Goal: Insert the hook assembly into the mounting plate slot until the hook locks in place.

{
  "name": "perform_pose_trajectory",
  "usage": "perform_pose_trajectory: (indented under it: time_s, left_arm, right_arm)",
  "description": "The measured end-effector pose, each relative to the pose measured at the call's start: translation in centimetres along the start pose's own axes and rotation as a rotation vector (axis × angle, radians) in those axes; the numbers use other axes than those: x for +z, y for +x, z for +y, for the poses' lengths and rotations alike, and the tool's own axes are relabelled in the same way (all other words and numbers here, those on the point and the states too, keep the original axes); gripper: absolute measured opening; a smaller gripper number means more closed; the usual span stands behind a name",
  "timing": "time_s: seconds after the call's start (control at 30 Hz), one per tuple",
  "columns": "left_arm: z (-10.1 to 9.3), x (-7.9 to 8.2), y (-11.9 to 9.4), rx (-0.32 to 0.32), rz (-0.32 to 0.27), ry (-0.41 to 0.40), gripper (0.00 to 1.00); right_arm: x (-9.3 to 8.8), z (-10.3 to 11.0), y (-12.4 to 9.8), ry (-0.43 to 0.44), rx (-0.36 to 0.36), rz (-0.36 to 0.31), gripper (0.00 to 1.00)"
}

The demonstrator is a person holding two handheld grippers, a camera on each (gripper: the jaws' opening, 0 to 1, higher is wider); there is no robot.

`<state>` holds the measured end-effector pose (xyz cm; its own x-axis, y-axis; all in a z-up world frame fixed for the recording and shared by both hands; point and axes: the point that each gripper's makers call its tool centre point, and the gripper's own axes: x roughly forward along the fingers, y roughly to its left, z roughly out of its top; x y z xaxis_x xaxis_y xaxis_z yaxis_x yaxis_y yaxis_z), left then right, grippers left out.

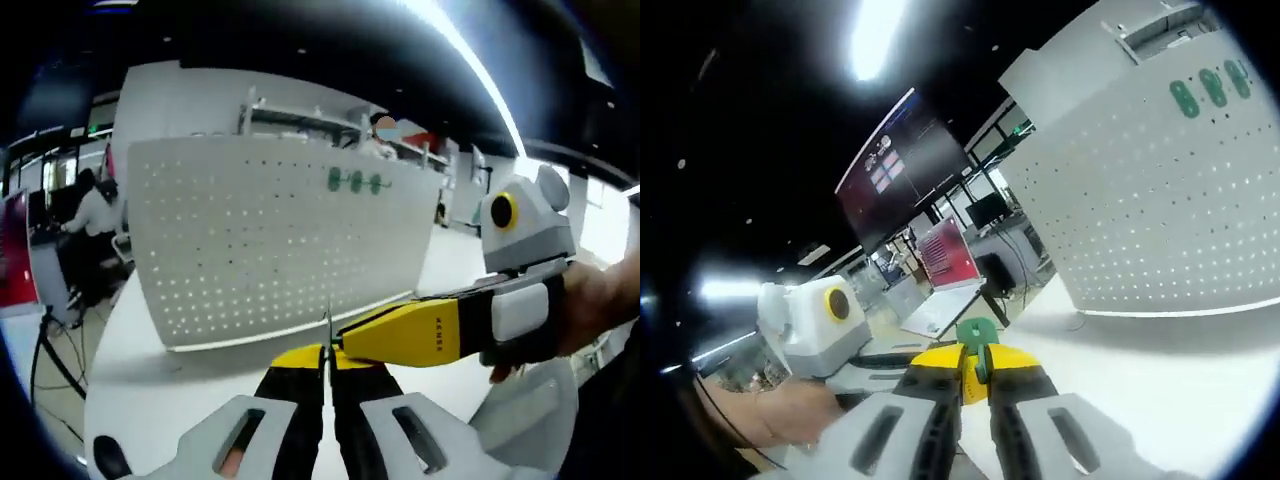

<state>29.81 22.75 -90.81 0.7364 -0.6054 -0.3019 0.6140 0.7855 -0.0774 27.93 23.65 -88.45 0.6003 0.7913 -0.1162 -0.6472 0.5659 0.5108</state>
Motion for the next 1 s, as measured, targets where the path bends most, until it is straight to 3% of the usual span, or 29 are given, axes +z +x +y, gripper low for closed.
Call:
perform_pose_trajectory:
  time_s: [0.07,0.27,0.67,1.0]
  left_arm:
    - [0.1,0.2,-0.1,0.005,-0.001,0.024,0.01]
    - [0.7,0.2,-0.3,0.022,0.002,-0.003,0.01]
    - [0.4,0.0,-0.2,-0.007,-0.032,0.033,0.07]
    - [-0.4,-0.4,-0.4,-0.067,-0.052,-0.011,0.57]
  right_arm:
    - [0.1,-0.1,0.0,0.002,-0.002,-0.007,0.02]
    - [0.3,0.3,0.6,-0.023,-0.027,-0.017,0.0]
    - [0.3,-0.3,0.3,-0.028,-0.069,-0.023,0.0]
    - [1.1,-1.1,-0.3,-0.118,-0.084,-0.004,0.0]
